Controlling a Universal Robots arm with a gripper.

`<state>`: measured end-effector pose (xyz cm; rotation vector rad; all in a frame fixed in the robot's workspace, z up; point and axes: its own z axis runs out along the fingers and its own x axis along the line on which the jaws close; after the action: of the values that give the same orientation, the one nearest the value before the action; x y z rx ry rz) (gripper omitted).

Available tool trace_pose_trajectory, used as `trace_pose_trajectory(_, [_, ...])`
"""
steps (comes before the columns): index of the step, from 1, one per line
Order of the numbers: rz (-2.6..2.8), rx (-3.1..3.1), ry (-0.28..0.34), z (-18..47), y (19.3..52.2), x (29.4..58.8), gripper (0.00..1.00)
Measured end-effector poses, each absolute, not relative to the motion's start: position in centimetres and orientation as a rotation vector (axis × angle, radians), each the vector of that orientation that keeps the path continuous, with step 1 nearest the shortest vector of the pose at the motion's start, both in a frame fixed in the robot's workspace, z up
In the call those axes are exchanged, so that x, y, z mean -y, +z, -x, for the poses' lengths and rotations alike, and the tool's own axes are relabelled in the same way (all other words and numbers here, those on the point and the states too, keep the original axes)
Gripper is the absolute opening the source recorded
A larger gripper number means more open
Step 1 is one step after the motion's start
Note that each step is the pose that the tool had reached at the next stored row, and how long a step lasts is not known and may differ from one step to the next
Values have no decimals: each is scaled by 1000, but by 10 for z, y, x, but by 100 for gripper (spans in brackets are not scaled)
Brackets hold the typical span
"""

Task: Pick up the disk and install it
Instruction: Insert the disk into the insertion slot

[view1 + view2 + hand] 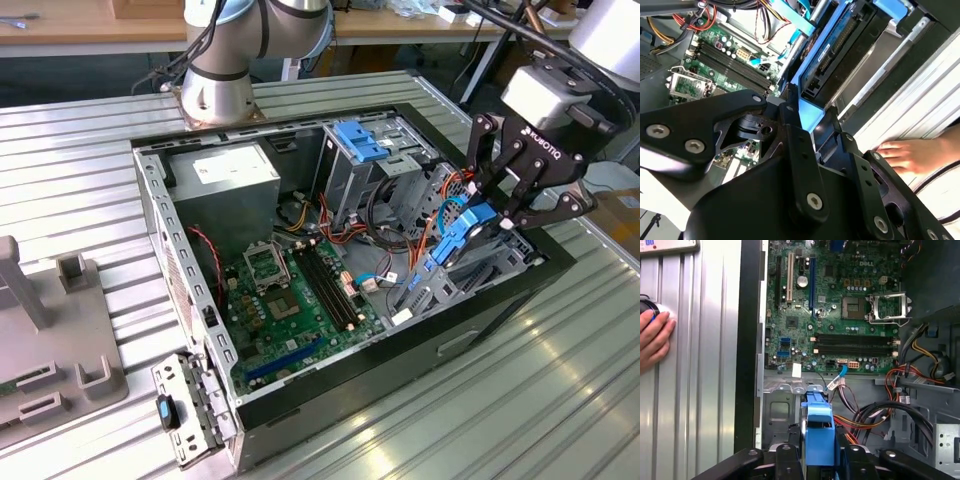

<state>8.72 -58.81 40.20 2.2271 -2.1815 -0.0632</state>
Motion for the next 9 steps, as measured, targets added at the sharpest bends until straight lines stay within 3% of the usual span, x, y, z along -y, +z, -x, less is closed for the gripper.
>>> trace_pose_trajectory(9, [-2236,2190,-66,-87,470,588,36])
